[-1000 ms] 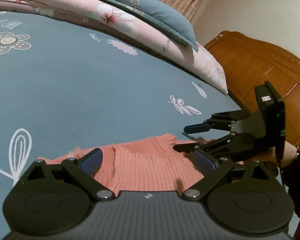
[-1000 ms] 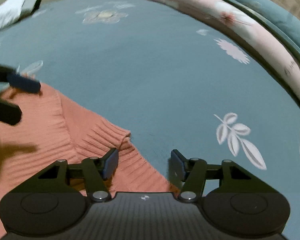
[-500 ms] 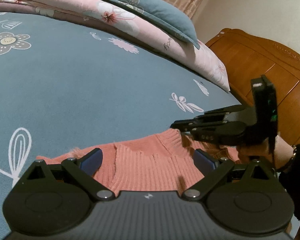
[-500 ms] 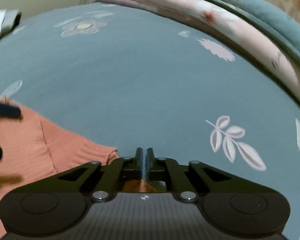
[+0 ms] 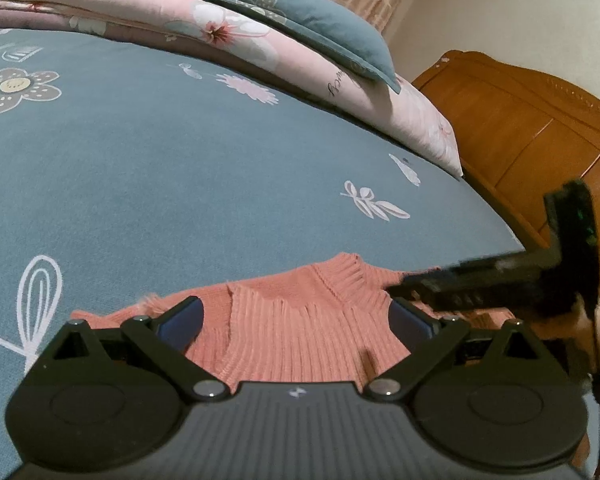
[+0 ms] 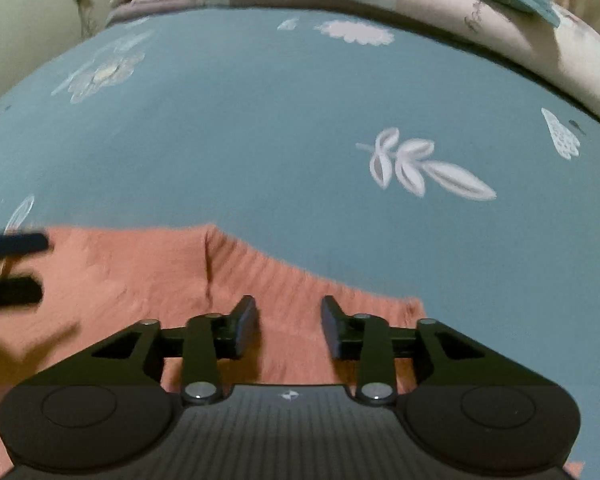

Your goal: Fold clothes

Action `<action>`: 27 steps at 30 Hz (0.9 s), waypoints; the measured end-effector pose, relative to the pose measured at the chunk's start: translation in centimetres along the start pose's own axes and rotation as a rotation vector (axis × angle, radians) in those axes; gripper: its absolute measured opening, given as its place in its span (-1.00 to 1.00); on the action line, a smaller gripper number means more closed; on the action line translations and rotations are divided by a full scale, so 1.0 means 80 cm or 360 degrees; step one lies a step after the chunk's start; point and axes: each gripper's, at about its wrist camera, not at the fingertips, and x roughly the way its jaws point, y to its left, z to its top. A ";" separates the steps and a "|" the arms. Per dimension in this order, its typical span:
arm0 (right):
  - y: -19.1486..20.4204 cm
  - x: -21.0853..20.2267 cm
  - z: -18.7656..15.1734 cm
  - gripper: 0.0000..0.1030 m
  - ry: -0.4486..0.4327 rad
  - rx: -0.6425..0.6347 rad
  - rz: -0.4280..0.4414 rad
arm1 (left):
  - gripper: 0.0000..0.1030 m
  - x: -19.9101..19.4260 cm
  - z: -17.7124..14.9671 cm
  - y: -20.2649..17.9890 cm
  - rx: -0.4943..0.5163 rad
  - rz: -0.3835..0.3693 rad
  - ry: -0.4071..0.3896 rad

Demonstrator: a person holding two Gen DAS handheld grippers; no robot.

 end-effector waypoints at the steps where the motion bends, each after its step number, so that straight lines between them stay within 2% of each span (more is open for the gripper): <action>1: 0.002 0.006 0.005 -0.13 -0.0010 0.0000 -0.0012 | 0.91 0.000 0.000 0.000 0.0002 0.0001 0.0001; 4: 0.007 0.001 0.019 -0.12 -0.0036 0.0028 -0.0027 | 0.91 0.000 0.000 -0.001 0.0006 0.0003 0.0002; 7: 0.018 -0.008 0.024 -0.01 -0.0040 0.0048 0.0070 | 0.91 0.000 0.000 0.000 0.0000 0.0003 0.0007; 9: 0.032 0.000 0.022 0.05 0.0006 0.0014 0.0102 | 0.91 0.000 0.000 -0.001 0.0003 0.0005 0.0009; 10: 0.036 0.008 0.022 0.05 0.0016 0.0002 0.0098 | 0.91 0.000 0.000 -0.001 0.0005 0.0006 0.0010; 13: 0.038 0.032 0.027 0.22 -0.0026 0.0009 0.0043 | 0.91 0.000 0.000 -0.001 0.0004 0.0008 0.0017; 16: 0.031 0.032 0.036 0.24 -0.0039 0.0091 0.0028 | 0.91 0.001 0.001 -0.001 0.0007 0.0009 0.0024; 20: 0.024 -0.023 0.031 0.24 -0.0104 0.0080 -0.0021 | 0.91 -0.001 0.002 -0.003 0.0010 0.0006 0.0034; 24: 0.010 -0.114 0.008 0.24 -0.0170 0.0121 -0.0102 | 0.91 -0.019 0.007 -0.014 0.0023 -0.0027 -0.0011; 27: 0.005 -0.187 -0.016 0.37 -0.0231 0.0142 -0.0183 | 0.91 -0.041 0.016 -0.039 0.0059 -0.0065 -0.0052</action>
